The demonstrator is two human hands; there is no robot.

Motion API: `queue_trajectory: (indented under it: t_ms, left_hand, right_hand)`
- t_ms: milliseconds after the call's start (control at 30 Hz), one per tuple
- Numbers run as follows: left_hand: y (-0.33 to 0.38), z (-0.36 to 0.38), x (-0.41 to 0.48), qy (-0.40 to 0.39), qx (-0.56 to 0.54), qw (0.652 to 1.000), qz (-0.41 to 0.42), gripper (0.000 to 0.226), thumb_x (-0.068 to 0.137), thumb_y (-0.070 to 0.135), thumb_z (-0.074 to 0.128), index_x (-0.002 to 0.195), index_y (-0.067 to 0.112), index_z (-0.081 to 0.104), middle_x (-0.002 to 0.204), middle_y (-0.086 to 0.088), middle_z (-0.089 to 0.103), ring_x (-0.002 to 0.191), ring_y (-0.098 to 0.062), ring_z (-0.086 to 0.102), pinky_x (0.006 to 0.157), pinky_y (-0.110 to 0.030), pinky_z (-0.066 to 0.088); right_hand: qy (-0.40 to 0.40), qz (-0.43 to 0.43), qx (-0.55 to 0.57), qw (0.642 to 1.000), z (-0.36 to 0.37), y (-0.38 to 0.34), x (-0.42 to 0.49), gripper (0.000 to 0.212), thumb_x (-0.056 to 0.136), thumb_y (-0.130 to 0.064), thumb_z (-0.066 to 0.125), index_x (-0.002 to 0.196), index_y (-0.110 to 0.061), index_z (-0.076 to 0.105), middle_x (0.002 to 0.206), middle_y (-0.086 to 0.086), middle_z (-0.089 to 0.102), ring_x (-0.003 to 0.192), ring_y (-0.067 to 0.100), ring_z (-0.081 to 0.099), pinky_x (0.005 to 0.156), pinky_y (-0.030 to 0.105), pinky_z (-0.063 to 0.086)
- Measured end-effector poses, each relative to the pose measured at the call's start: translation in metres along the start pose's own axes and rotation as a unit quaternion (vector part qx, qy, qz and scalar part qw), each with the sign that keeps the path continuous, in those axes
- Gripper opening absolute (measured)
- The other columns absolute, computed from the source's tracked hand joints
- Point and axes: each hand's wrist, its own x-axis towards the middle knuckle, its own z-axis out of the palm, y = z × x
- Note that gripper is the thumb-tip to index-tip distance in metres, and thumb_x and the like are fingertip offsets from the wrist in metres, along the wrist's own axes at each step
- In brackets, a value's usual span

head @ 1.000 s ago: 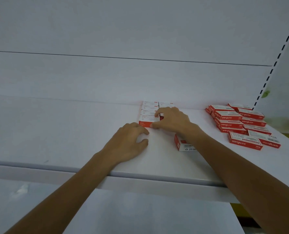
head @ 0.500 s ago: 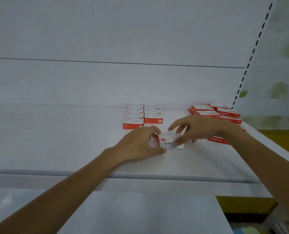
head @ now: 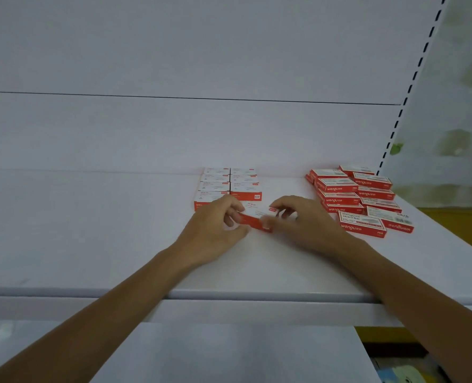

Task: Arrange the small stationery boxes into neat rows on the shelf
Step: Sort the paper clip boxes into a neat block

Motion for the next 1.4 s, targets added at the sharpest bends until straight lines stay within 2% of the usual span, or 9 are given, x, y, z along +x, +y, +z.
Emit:
queue_trajectory:
  t_ms: [133, 333, 467, 567, 700, 800, 1033, 1233, 1400]
  left_hand:
    - [0.0, 0.002, -0.001, 0.016, 0.075, 0.997, -0.01, 0.037, 0.08, 0.03, 0.064, 0.113, 0.022, 0.048, 0.107, 0.008, 0.053, 0.093, -0.006, 0.05, 0.076, -0.017, 0.04]
    - [0.004, 0.003, -0.005, -0.078, 0.118, 0.99, -0.003, 0.068, 0.082, 0.038, 0.059, 0.14, 0.024, 0.026, 0.131, 0.01, 0.045, 0.107, -0.004, 0.043, 0.091, -0.022, 0.037]
    - [0.014, 0.0, -0.008, -0.111, 0.066, 0.991, 0.025, 0.085, 0.083, 0.036, 0.06, 0.145, 0.032, 0.002, 0.144, 0.015, 0.027, 0.115, 0.002, 0.036, 0.101, -0.026, 0.038]
    - [0.018, -0.003, -0.011, -0.072, 0.029, 0.996, 0.043, 0.085, 0.082, 0.032, 0.063, 0.144, 0.036, 0.006, 0.146, 0.014, 0.026, 0.122, 0.0, 0.036, 0.105, -0.033, 0.037]
    - [0.018, -0.006, -0.013, -0.043, 0.027, 0.998, 0.046, 0.082, 0.081, 0.03, 0.064, 0.143, 0.033, 0.011, 0.145, 0.008, 0.029, 0.129, -0.009, 0.031, 0.108, -0.038, 0.032]
    - [0.017, -0.006, -0.014, -0.029, 0.033, 0.998, 0.054, 0.08, 0.081, 0.029, 0.064, 0.143, 0.031, 0.012, 0.148, 0.009, 0.025, 0.133, -0.012, 0.027, 0.109, -0.038, 0.031]
    - [0.011, -0.003, -0.007, -0.053, 0.063, 0.996, 0.029, 0.082, 0.082, 0.035, 0.062, 0.144, 0.031, 0.008, 0.152, 0.012, 0.014, 0.138, -0.011, 0.019, 0.112, -0.038, 0.026]
    - [0.003, 0.001, -0.004, -0.075, 0.162, 0.984, 0.005, 0.047, 0.085, 0.036, 0.053, 0.129, 0.023, 0.047, 0.137, 0.006, 0.043, 0.126, -0.014, 0.034, 0.106, -0.029, 0.025]
    - [0.001, 0.002, -0.004, -0.084, 0.188, 0.978, 0.021, 0.043, 0.088, 0.038, 0.048, 0.128, 0.022, 0.048, 0.136, 0.006, 0.044, 0.124, -0.013, 0.034, 0.103, -0.026, 0.024]
  right_hand:
    - [0.014, -0.025, -0.055, 0.998, 0.004, 0.001, -0.003, 0.059, 0.073, -0.052, 0.066, 0.119, -0.016, 0.055, 0.116, 0.0, 0.059, 0.097, 0.013, 0.054, 0.086, 0.03, 0.045]
    - [0.143, -0.159, -0.024, 0.977, 0.0, 0.0, -0.008, 0.05, 0.071, -0.01, 0.077, 0.116, 0.0, 0.057, 0.112, 0.017, 0.058, 0.089, 0.016, 0.057, 0.073, 0.007, 0.043]
    - [0.249, -0.169, -0.027, 0.953, -0.004, -0.004, -0.006, 0.051, 0.068, -0.003, 0.077, 0.115, 0.004, 0.056, 0.113, 0.022, 0.057, 0.101, 0.024, 0.054, 0.079, 0.013, 0.045]
    - [0.287, -0.153, -0.03, 0.945, -0.003, -0.006, -0.004, 0.054, 0.069, -0.006, 0.076, 0.118, 0.002, 0.054, 0.115, 0.021, 0.059, 0.102, 0.028, 0.057, 0.084, 0.011, 0.04]
    - [0.299, -0.136, -0.027, 0.944, -0.003, -0.009, 0.001, 0.057, 0.07, -0.015, 0.074, 0.121, -0.002, 0.053, 0.117, 0.017, 0.061, 0.104, 0.033, 0.057, 0.088, 0.031, 0.044]
    - [0.278, -0.14, -0.01, 0.95, -0.007, -0.009, 0.007, 0.054, 0.071, -0.014, 0.075, 0.12, -0.003, 0.054, 0.115, 0.015, 0.061, 0.099, 0.03, 0.058, 0.079, 0.028, 0.05]
    - [0.237, -0.095, 0.0, 0.967, -0.001, -0.011, 0.024, 0.052, 0.074, -0.01, 0.074, 0.122, -0.005, 0.054, 0.118, 0.016, 0.054, 0.098, 0.013, 0.05, 0.064, -0.005, 0.037]
    - [0.081, -0.038, -0.015, 0.996, 0.016, -0.003, 0.025, 0.039, 0.079, -0.015, 0.069, 0.116, -0.007, 0.059, 0.118, 0.014, 0.055, 0.093, 0.024, 0.06, 0.081, 0.015, 0.039]
    - [0.032, -0.023, -0.02, 0.999, 0.014, -0.004, 0.035, 0.036, 0.077, -0.024, 0.072, 0.11, -0.011, 0.063, 0.114, 0.012, 0.056, 0.092, 0.02, 0.059, 0.08, 0.018, 0.04]
